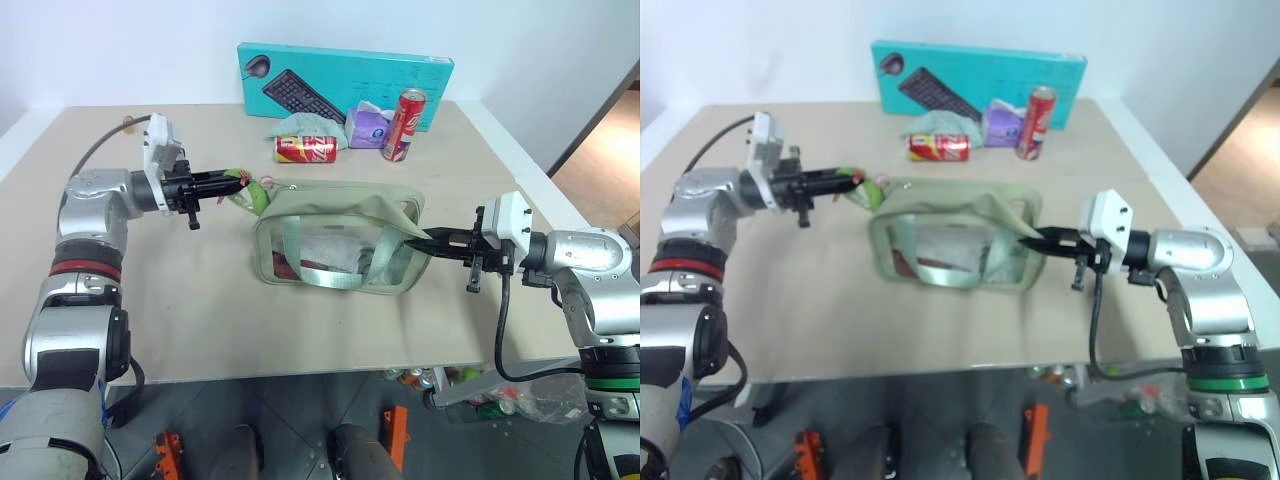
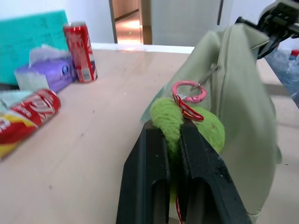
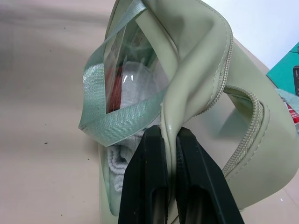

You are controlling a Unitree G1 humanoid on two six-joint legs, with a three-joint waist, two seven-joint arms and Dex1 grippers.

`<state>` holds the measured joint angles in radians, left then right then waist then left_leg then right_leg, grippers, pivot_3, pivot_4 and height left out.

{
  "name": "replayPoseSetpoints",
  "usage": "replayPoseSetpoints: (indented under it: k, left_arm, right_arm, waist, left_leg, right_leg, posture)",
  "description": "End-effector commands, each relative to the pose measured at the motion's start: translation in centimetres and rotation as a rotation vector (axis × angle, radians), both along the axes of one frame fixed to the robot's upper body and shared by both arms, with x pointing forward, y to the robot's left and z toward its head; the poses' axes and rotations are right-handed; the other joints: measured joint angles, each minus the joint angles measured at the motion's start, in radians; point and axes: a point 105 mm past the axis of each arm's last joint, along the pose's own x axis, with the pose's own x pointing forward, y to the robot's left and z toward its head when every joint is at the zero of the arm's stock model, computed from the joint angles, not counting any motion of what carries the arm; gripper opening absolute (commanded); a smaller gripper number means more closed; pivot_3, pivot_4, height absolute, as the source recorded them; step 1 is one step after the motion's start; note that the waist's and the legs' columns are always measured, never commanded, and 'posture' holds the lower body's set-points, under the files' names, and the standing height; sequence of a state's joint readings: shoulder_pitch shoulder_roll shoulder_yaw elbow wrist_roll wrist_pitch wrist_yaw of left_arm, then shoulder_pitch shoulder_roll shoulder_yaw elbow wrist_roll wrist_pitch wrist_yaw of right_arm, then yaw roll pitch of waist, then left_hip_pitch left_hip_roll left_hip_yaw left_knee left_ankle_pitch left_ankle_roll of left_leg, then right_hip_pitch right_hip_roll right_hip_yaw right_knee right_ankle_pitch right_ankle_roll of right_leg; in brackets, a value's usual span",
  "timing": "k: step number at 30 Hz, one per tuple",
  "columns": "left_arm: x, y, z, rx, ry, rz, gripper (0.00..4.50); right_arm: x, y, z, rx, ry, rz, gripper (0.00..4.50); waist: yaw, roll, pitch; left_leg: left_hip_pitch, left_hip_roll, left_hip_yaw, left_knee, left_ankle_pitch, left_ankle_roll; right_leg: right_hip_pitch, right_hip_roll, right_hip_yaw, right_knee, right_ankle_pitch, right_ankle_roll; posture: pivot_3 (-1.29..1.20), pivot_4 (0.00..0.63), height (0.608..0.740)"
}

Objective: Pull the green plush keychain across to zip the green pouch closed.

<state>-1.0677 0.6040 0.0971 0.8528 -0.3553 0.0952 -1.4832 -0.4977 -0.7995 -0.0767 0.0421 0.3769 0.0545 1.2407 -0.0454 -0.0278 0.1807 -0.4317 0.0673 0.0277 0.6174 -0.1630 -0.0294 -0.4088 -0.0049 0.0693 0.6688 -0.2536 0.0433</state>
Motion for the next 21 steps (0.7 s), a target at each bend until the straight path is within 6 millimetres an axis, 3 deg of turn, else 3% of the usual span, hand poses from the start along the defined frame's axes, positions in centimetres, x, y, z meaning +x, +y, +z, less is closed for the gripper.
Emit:
replayPoseSetpoints:
  k: [1,5,11,21]
  left_arm:
    - [-1.0,0.4,2.6,-0.054,-0.048,-0.016,0.05]
    - [-1.6,-0.2,4.3,-0.085,-0.074,-0.021,0.05]
    - [-2.0,-3.0,5.3,-0.092,-0.122,-0.05,0.05]
    - [-3.4,-8.8,4.7,-0.079,-0.121,-0.156,0.05]
  right_arm:
    - [0.0,0.1,0.3,-0.019,-0.026,0.014,0.0]
    - [0.1,0.1,0.2,-0.02,-0.026,0.02,0.0]
    - [0.3,0.0,0.0,-0.029,-0.028,0.029,0.0]
    - [0.6,-0.2,-0.1,-0.038,-0.036,0.027,0.0]
  waist:
    - [0.0,0.0,0.0]
    - [0.0,0.0,0.0]
    - [0.0,0.0,0.0]
    - [-0.001,0.0,0.0]
  left_leg:
    - [0.0,0.0,0.0,0.0,0.0,0.0]
    - [0.0,0.0,0.0,0.0,0.0,0.0]
    - [0.0,0.0,0.0,0.001,0.0,0.0]
    - [0.001,0.0,0.0,0.001,0.0,0.0]
  right_leg:
    - [0.0,0.0,0.0,0.0,0.0,0.0]
    - [0.0,0.0,0.0,0.0,0.0,0.0]
    - [0.001,0.0,0.0,0.001,0.0,0.0]
    - [0.001,0.0,0.0,0.002,0.001,0.0]
  posture:
    - [0.0,0.15,0.74]
    - [0.0,0.15,0.74]
    - [0.0,0.15,0.74]
    - [0.0,0.15,0.74]
